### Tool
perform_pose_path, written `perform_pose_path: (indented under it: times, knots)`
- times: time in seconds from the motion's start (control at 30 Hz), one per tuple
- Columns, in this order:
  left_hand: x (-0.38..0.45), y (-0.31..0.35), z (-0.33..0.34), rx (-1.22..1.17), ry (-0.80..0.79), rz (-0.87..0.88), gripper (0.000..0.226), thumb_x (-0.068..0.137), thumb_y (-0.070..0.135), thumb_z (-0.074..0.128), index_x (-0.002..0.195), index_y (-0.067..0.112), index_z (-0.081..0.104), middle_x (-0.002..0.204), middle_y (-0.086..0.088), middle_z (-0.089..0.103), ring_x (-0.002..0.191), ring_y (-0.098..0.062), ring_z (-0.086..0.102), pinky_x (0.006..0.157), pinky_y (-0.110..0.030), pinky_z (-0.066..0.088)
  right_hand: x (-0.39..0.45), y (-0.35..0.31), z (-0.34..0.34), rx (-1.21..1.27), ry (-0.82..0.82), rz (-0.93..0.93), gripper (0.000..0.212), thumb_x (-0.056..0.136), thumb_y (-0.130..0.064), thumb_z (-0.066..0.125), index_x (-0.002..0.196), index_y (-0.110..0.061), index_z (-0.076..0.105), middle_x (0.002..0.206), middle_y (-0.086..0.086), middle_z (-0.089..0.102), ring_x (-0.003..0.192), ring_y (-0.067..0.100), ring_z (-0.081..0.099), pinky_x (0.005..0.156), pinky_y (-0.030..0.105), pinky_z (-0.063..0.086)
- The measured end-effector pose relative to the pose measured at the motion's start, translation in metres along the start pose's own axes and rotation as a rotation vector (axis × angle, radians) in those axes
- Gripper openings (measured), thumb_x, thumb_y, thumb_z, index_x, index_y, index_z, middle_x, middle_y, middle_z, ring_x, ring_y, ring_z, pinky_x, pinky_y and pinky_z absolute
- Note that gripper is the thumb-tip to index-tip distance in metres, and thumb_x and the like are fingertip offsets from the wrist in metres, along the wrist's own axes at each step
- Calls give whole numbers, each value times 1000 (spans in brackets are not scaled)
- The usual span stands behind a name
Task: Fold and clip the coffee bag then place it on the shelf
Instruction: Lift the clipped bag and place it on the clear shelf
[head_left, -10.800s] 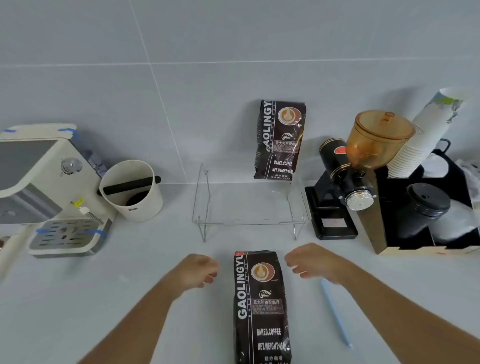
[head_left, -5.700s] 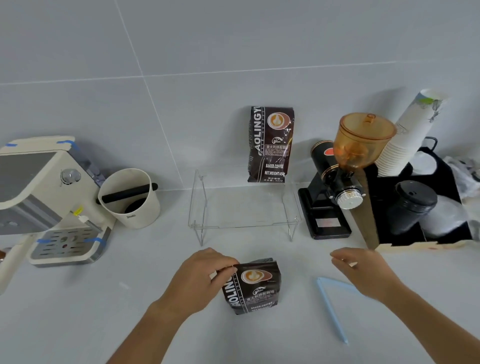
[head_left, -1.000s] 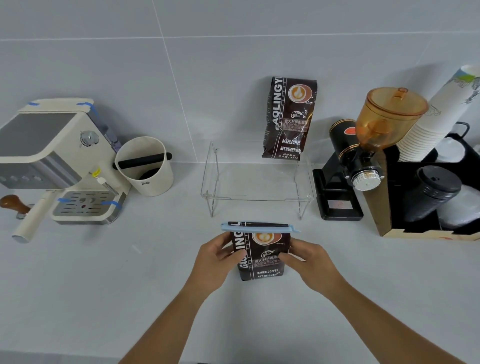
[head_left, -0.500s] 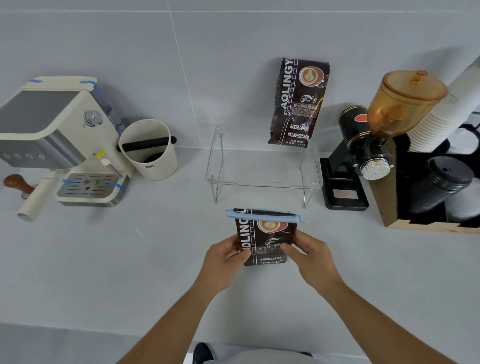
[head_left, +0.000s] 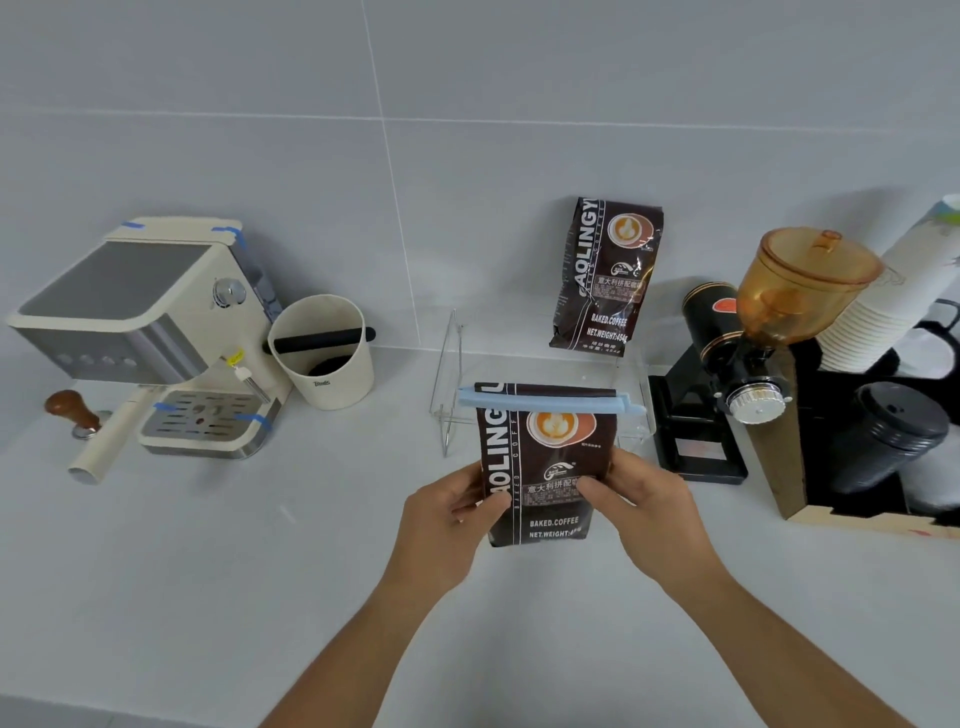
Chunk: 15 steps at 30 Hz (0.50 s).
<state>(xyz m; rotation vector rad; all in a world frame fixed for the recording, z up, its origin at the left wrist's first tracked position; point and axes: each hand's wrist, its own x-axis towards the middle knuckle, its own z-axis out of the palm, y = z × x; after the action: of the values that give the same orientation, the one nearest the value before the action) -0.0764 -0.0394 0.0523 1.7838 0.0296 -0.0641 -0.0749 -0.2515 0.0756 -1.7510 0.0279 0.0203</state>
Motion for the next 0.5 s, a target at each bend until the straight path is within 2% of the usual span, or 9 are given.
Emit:
perform_pose_path:
  times: [0.13,0.27,0.37,0.5]
  knots:
    - [7,23,-8,-28,31,55,30,86,8,67,113,22,71,102,10,77,95,-7,72,88,-27,55,10,-23,-2,36,-12,-45,40,87,-6,66,99,-44,69,104,-11,76,103,11,69,90,44,56]
    - [20,43,-16,-26,35,119,30,87,10,67,113,22,70,104,9,77,97,-10,72,89,-31,56,23,-43,-3,49,-8,-94,36,86,-9,66,105,-40,69,108,-7,76,104,16,69,91,50,56]
    - [31,59,-23,-30,51,164,29,87,11,66,114,23,70,104,10,77,97,-10,71,88,-30,56,35,-61,-3,44,-2,-132,35,86,-10,66,103,-40,69,107,-7,76,102,14,70,89,47,57]
    - [48,80,-32,-73,70,212,30,87,8,66,114,20,70,105,7,77,98,-12,72,89,-32,55,51,-89,-3,49,-13,-195,35,86,-8,66,94,-42,71,104,-10,77,99,11,70,83,36,59]
